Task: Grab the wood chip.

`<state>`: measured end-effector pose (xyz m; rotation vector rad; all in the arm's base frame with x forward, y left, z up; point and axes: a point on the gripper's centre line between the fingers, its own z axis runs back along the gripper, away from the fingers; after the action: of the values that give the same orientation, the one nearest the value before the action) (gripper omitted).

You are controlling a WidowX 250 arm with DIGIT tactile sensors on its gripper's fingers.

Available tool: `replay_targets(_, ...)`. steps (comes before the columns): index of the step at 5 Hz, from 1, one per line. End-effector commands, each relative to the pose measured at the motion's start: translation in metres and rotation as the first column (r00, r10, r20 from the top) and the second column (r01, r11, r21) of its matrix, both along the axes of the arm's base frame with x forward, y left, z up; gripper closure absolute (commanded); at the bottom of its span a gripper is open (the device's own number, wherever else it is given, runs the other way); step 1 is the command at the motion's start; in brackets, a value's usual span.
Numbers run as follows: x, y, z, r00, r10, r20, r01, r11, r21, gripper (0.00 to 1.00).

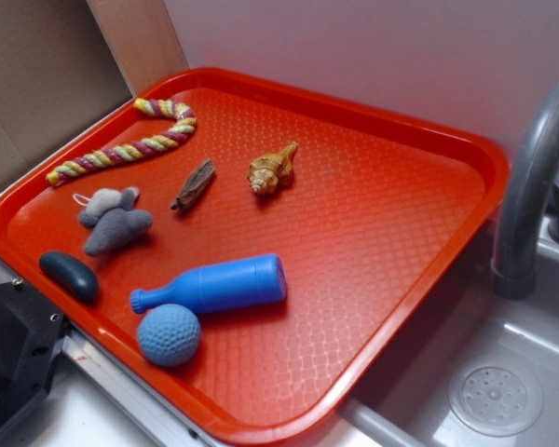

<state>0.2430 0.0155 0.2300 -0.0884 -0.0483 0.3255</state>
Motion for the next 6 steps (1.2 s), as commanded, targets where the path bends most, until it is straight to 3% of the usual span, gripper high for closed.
replay_targets(1,-0.024,0.019,-0.026,0.995,-0.097,0.033,0.095,0.994,0.056,0.00)
replay_targets(2,-0.026,0.016,-0.045,0.994,-0.105,0.006,0.104,0.992,0.073,0.00)
replay_targets(3,-0.024,0.006,-0.069,0.987,-0.156,0.024,0.154,0.986,0.064,0.00)
replay_targets(4,-0.018,0.004,-0.089,0.982,-0.187,0.024,0.183,0.977,0.105,0.00)
replay_targets(6,-0.020,0.016,-0.129,0.981,-0.189,0.049,0.184,0.980,0.080,0.00)
